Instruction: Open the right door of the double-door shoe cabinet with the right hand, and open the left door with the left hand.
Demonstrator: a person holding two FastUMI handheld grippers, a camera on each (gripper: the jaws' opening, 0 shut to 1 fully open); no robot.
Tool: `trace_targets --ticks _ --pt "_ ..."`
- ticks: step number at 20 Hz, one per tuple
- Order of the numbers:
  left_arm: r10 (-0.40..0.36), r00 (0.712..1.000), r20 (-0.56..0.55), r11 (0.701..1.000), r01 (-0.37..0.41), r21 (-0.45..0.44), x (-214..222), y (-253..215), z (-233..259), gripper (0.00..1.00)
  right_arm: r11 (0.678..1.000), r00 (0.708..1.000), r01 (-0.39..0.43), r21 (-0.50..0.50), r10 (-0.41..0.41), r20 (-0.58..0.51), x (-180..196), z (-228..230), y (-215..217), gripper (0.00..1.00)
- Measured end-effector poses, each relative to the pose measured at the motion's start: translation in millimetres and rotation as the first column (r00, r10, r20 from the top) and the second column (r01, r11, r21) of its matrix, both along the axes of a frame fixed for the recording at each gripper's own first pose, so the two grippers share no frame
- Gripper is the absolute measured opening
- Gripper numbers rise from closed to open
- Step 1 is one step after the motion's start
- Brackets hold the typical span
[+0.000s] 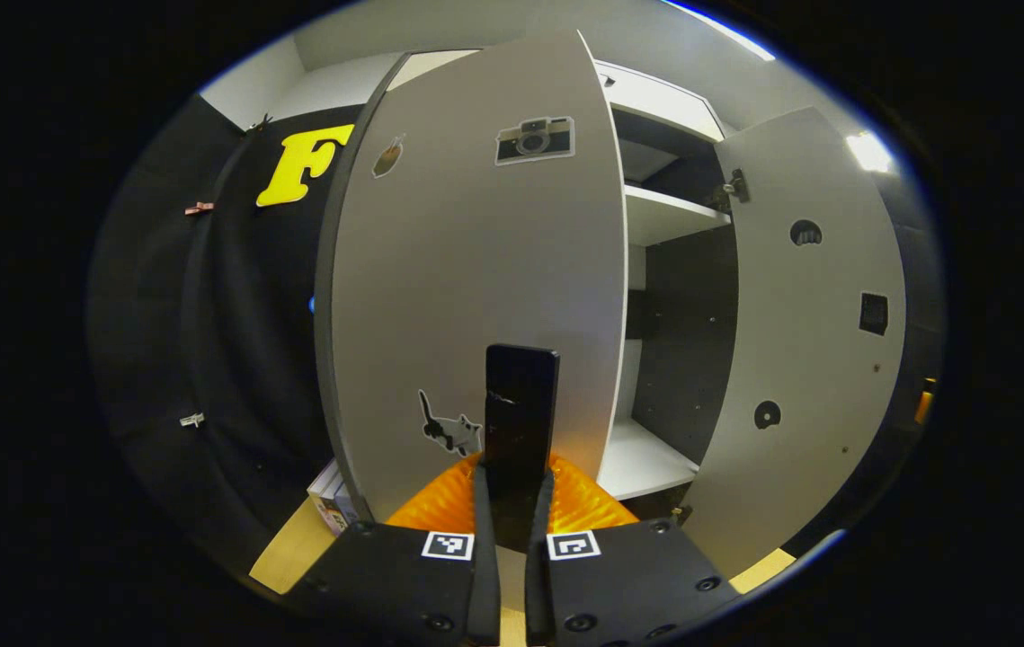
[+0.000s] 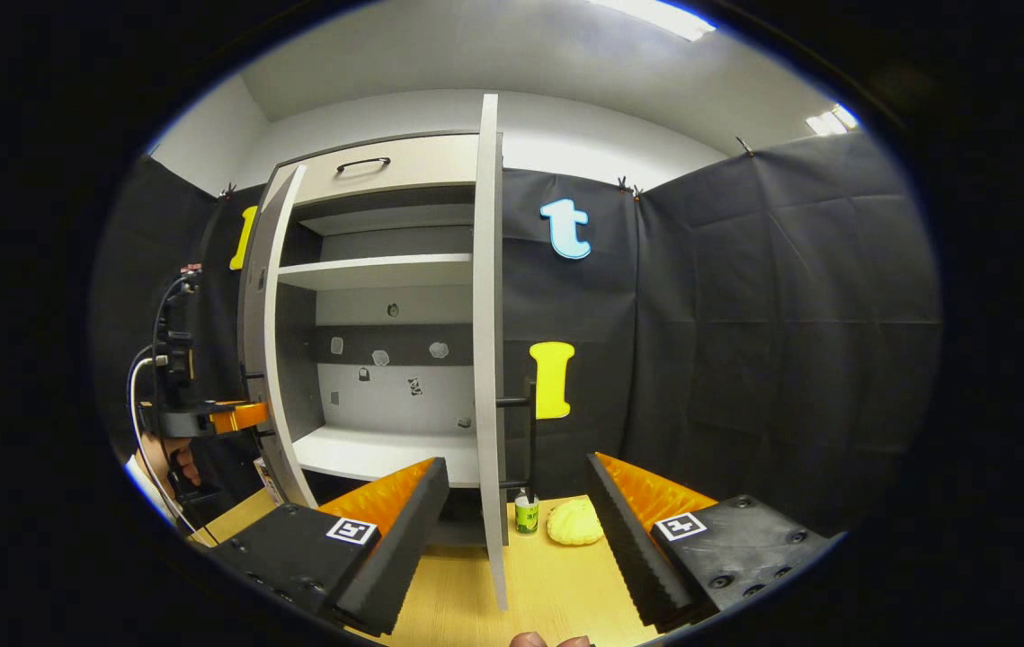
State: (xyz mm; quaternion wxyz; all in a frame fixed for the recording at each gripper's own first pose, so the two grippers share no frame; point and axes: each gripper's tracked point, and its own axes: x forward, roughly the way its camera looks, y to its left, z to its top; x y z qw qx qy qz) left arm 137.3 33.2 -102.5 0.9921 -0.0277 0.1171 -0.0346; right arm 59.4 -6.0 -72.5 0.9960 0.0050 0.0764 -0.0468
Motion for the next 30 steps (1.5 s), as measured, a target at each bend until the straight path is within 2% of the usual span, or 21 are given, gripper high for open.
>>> trace_targets --ticks 2,3,10,16,22,30 --pt "-0.001 1.0 0.002 1.0 0.001 0.007 -14.5 8.0 1.3 0.16 1.0 1.0 0.002 0.003 -0.002 0.002 0.1 0.3 0.7 0.93" --pt "-0.002 1.0 0.001 1.0 0.002 0.01 -23.0 14.4 3.6 0.16 1.0 1.0 0.002 0.004 -0.002 0.001 0.0 0.4 2.1 0.96" --pt "-0.026 1.0 -0.012 1.0 0.026 0.002 -42.6 39.7 6.2 0.15 1.0 1.0 -0.026 0.0 0.026 0.006 3.5 0.3 19.5 0.96" --pt "0.028 1.0 0.005 1.0 -0.028 -0.005 -62.2 71.7 8.5 0.15 0.999 0.999 -0.041 0.001 0.041 0.006 3.2 -0.4 28.1 0.96" --pt "0.022 1.0 -0.005 1.0 -0.022 0.013 -73.5 100.8 9.5 0.14 0.998 0.998 -0.064 0.012 0.064 0.01 3.2 0.0 42.4 0.96" --pt "0.101 0.995 0.007 0.995 -0.101 0.011 -86.7 164.1 9.5 0.13 0.993 0.993 -0.118 0.017 0.118 0.017 6.2 -0.2 71.4 0.96"
